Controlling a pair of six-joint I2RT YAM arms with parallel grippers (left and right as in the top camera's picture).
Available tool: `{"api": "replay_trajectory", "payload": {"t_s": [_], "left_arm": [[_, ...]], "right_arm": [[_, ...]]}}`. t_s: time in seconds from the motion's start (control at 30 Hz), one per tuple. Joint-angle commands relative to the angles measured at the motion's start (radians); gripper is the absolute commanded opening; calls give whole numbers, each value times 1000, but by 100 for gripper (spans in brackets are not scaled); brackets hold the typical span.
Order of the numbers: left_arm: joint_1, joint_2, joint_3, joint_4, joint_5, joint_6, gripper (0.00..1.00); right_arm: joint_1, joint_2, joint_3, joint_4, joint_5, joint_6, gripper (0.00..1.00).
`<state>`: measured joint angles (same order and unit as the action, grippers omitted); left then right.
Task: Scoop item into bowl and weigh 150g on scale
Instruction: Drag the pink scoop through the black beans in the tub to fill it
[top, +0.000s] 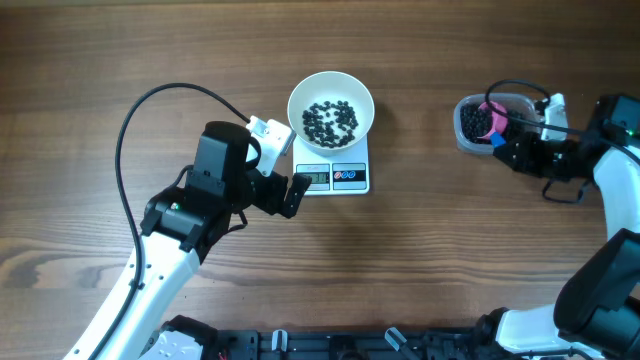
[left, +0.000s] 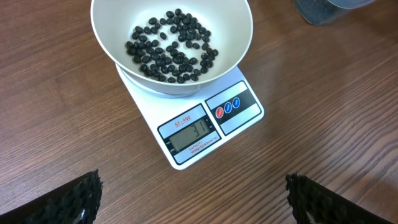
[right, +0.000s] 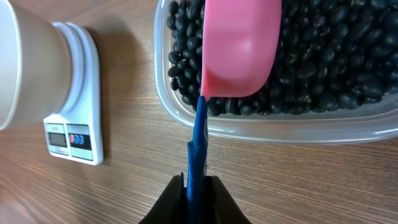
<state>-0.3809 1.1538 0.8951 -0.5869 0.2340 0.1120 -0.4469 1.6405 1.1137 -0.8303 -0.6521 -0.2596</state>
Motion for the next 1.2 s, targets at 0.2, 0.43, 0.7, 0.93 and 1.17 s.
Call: {"api": "replay_trajectory", "payload": {"t_s": [0.2, 0.43, 0.7, 0.93, 1.17], "left_arm": [[-3, 8, -5, -1, 9, 14, 100], [-3, 8, -5, -1, 9, 14, 100], [-3, 8, -5, 0, 8, 14, 100], [-3, 8, -5, -1, 9, 14, 100], [-3, 8, -5, 0, 9, 14, 100]], "right_arm": [[-39, 19, -10, -1, -137, -1, 4], [-40, 18, -10, 2, -211, 32, 4], [-75, 19, -10, 3, -211, 71, 4], [-150, 18, -10, -2, -258, 111, 4], [-181, 18, -10, -31, -443, 133, 4]]}}
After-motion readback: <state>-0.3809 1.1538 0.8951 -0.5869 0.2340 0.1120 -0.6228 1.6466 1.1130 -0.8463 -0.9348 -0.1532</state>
